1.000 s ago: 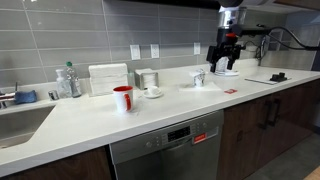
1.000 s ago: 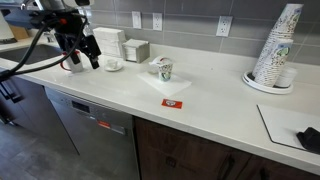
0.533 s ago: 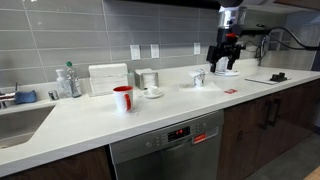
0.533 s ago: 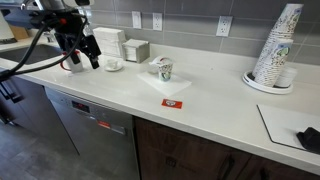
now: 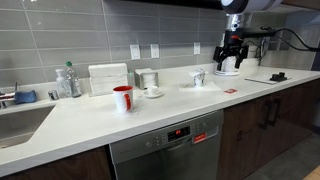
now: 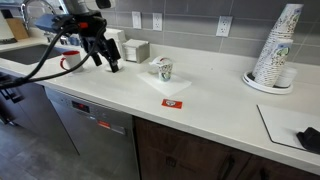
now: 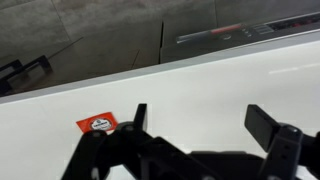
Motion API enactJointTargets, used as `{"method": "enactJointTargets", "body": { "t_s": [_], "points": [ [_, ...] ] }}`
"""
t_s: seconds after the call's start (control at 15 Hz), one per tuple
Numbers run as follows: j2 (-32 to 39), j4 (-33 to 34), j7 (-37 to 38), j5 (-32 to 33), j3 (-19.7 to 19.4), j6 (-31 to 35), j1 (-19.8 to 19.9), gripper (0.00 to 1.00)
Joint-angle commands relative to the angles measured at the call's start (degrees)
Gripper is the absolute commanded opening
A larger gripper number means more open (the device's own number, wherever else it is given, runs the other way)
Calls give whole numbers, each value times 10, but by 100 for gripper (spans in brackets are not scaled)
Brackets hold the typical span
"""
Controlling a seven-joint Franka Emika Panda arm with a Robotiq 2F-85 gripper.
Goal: Put the red sachet on top of the coffee cup
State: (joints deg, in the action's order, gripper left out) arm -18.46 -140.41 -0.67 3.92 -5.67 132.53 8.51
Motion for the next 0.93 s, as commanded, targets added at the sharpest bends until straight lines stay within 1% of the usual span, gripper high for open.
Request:
{"method": "enactJointTargets", "body": {
  "t_s": [0.0,0.13,0.27,0.4,0.6,0.73,0.8,0.87],
  "points": [
    [72,39,44,18,-16,37,27,100],
    [108,59,65,15,-25,44,38,100],
    [151,85,116,22,-32,38,51,100],
    [190,111,170,27,-42,45,58,100],
    [245,156,257,41,-62,48,59,100],
    [275,183,316,40,-76,45,54,100],
    [290,200,340,25,-81,33,50,100],
    [254,165,289,24,-79,42,49,100]
  ]
}}
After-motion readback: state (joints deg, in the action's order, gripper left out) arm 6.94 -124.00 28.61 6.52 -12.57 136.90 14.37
